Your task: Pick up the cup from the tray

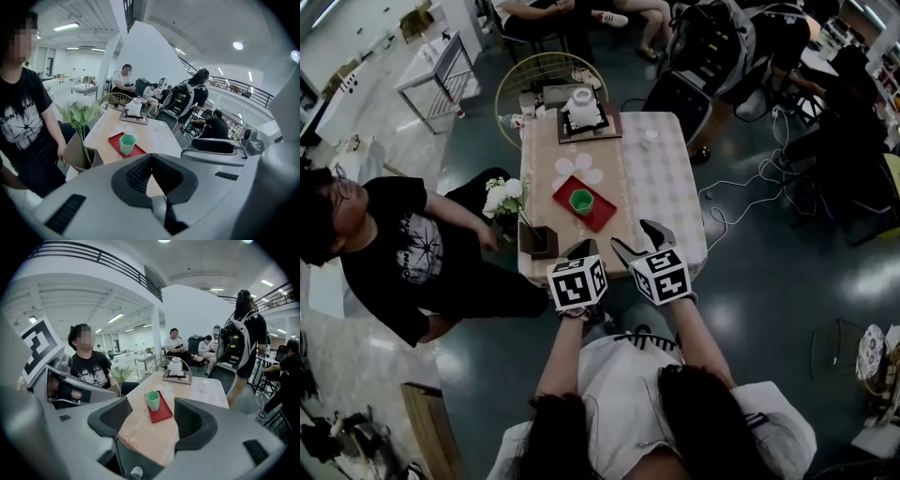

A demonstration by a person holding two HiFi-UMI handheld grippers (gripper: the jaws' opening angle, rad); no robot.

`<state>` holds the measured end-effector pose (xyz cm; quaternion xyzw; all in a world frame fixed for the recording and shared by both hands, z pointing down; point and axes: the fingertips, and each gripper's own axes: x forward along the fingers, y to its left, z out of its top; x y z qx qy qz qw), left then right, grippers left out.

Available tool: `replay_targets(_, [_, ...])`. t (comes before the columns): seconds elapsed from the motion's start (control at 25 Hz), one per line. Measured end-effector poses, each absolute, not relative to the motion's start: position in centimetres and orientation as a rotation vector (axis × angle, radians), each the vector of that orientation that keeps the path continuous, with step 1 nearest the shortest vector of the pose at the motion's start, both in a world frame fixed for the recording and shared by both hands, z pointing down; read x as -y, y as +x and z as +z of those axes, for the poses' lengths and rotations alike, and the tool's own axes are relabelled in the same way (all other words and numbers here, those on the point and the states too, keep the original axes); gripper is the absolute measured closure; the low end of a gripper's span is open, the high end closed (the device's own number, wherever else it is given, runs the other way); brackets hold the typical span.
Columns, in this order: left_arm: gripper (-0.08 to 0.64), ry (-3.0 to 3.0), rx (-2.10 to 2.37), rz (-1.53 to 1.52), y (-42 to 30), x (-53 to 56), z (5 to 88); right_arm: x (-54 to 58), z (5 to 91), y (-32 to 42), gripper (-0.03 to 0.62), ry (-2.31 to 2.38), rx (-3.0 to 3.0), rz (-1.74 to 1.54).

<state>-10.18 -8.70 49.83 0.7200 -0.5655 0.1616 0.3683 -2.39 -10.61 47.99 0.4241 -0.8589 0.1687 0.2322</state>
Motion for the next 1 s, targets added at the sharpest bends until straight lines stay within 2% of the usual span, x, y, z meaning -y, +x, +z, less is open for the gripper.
replay_targets(1.0, [0.552, 1.607, 1.549, 0.413, -17.4, 16.6, 53.1, 21.4, 52.8, -10.0, 0.261, 0.868, 2.314, 0.413])
